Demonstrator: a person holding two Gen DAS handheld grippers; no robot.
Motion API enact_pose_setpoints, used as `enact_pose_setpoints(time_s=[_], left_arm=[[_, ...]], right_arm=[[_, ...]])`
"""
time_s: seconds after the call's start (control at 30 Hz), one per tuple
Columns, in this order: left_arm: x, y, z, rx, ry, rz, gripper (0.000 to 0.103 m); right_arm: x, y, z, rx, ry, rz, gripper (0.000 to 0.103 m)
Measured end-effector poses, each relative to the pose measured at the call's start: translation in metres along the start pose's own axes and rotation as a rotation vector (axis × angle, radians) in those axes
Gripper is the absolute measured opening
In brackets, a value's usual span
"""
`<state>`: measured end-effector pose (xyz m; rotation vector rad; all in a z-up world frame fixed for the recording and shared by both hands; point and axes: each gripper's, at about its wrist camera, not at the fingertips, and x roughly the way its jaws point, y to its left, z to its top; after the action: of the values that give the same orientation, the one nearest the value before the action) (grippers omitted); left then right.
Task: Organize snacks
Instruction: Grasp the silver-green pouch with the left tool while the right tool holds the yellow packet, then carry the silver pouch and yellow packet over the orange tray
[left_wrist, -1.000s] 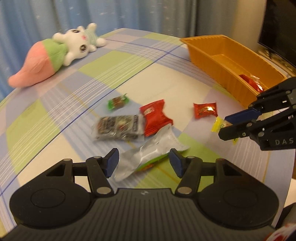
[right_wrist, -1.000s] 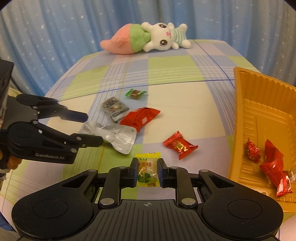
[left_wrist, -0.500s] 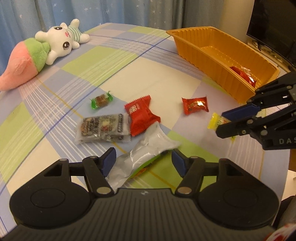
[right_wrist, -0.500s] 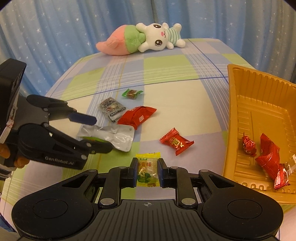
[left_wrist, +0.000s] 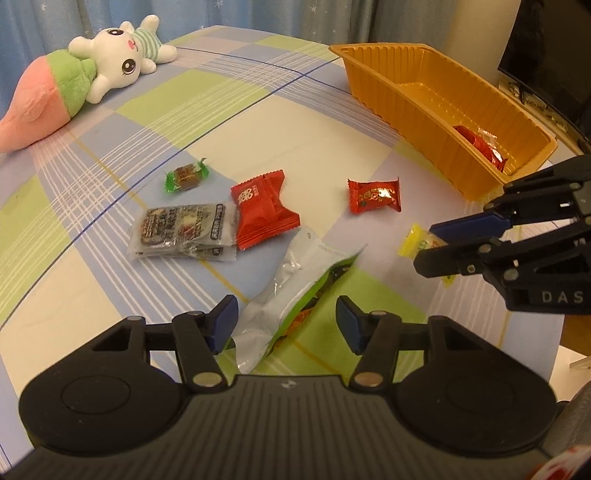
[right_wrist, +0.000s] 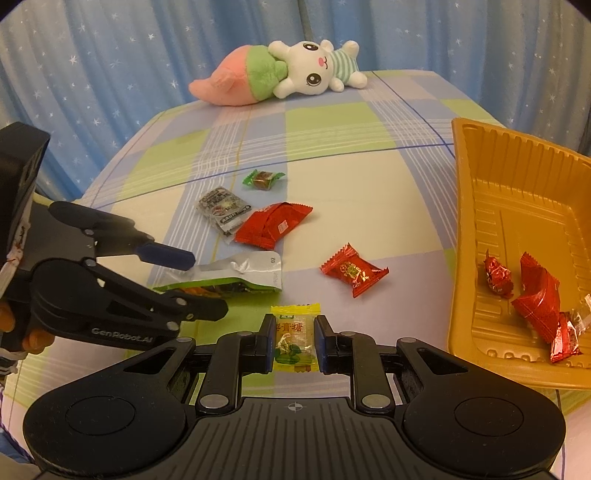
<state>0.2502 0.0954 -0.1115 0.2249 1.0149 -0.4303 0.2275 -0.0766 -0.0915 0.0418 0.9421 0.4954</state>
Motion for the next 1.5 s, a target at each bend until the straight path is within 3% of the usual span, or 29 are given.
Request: enact_pose_setpoints(time_s=[0.17,0.27,0.4,0.53,0.87,0.93,1.2,1.5], left_arm=[[0.005,-0.005,0.007,0.054,0.003,0.012,0.052],[0.01,-0.008,0.007,0.059,0.02,0.01,0.042],[0.007,-0.009,0.001,0.026,0.015,0.007,0.035],[0.001,-0.003,-0.005,-0.083,0.031,-0.014,0.026],[-0.006,0.002,-0.013,-0.24,0.022,-0.016,0.028],[-0.004,0.001,-0.009,-0.243,0.02,0.004,0.034],[0.007,-0.005,0.0,-0.215,0.03,0.038,0.035],[0.006,-0.006,-0.001,-0.224,0.027,0.044,0.026]], right_arm=[[-0.002,-0.001,-0.002,0.012,0.002,-0.004,0.022],[-0.003,-0.002,-0.004,0.02,0.005,-0.005,0.022],[-0.005,-0.003,-0.008,0.027,0.006,-0.007,0.022],[-0.005,-0.004,-0.01,0.034,0.01,-0.002,0.022],[-0.003,-0.002,-0.011,0.02,0.014,0.01,0.022],[-0.004,-0.002,-0.011,0.021,0.014,0.01,0.022],[-0.011,-0.005,-0.014,0.038,0.004,-0.002,0.022],[-0.016,-0.006,-0.013,0.036,-0.005,0.005,0.022]])
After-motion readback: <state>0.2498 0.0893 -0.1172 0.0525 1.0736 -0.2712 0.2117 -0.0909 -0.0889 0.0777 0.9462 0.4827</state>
